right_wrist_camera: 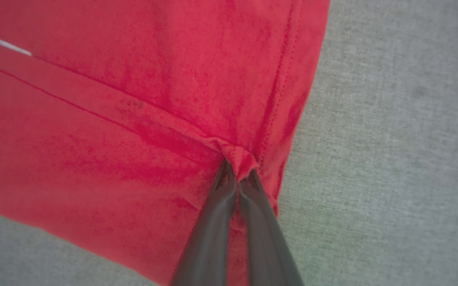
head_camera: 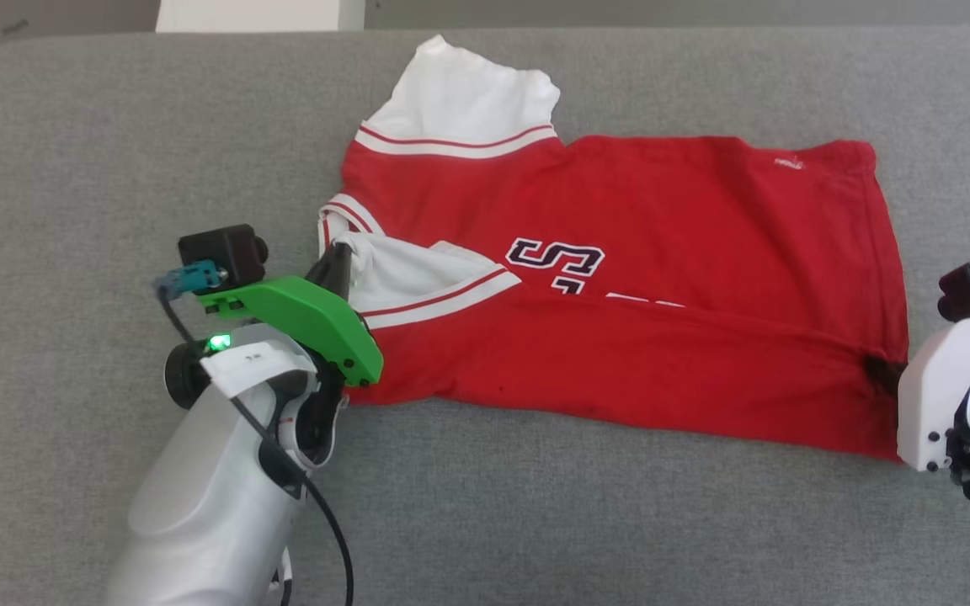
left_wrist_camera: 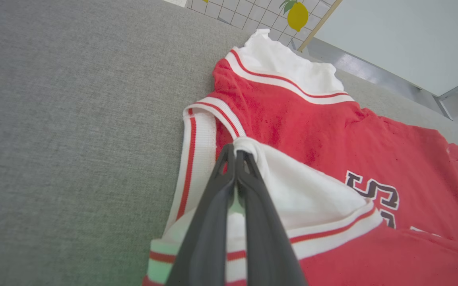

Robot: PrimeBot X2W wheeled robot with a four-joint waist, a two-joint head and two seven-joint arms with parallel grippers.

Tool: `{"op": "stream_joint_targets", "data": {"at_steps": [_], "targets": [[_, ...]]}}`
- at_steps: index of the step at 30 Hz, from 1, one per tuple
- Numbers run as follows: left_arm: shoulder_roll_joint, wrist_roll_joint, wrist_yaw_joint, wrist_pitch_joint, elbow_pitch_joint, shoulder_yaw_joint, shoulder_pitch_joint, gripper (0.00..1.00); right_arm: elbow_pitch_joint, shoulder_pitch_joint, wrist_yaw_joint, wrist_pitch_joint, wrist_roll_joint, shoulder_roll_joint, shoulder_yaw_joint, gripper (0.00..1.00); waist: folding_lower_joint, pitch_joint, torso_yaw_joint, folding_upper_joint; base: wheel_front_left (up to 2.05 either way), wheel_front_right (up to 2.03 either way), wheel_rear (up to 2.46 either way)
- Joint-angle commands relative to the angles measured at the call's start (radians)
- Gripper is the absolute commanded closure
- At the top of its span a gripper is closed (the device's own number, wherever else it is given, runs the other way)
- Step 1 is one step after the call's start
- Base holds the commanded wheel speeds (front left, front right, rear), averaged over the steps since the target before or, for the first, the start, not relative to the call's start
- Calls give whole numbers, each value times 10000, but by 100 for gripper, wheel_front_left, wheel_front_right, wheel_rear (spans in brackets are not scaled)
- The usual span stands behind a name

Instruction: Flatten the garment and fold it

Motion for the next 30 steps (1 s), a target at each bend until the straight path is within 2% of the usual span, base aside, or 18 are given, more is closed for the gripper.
{"op": "stream_joint_targets", "data": {"at_steps": [1,6,7,8,9,15,20,24,30], "targets": [[-31,108,-82,-38,292,-92,-225,100,211,-163,-15,104,40,-15,177,100,-1,394,-68,0,0,0,0],[-187,102,-238,-105,1043,-214,-409,100,585,-253,-15,300,199,-105,526,100,-1,405,-56,0,0,0,0],[-195,99,-266,-147,1172,-210,-443,100,614,-273,-15,244,236,-95,526,96,-1,361,-54,0,0,0,0],[-168,134,-265,-191,1263,-212,-477,71,630,-281,-15,208,284,-73,512,61,-1,311,-54,0,0,0,0],[-145,164,-258,-275,1340,-191,-517,0,642,-274,-15,160,358,-39,456,0,-1,230,-47,0,0,0,0],[31,204,-247,-1087,1052,160,-476,0,276,61,-15,-436,627,130,-149,0,-1,-466,41,0,0,0,0],[383,322,157,-1332,161,282,419,0,-293,764,-15,-791,650,485,-994,0,-1,-1182,112,0,0,0,0],[815,390,754,-448,-640,31,1418,0,-896,1473,-15,-707,499,754,-1512,0,-1,-1600,189,0,0,0,0],[1284,134,1606,1498,-1932,-427,2544,0,-1905,2201,-15,-431,241,1263,-2169,0,-1,-1832,171,0,0,0,0]]}}
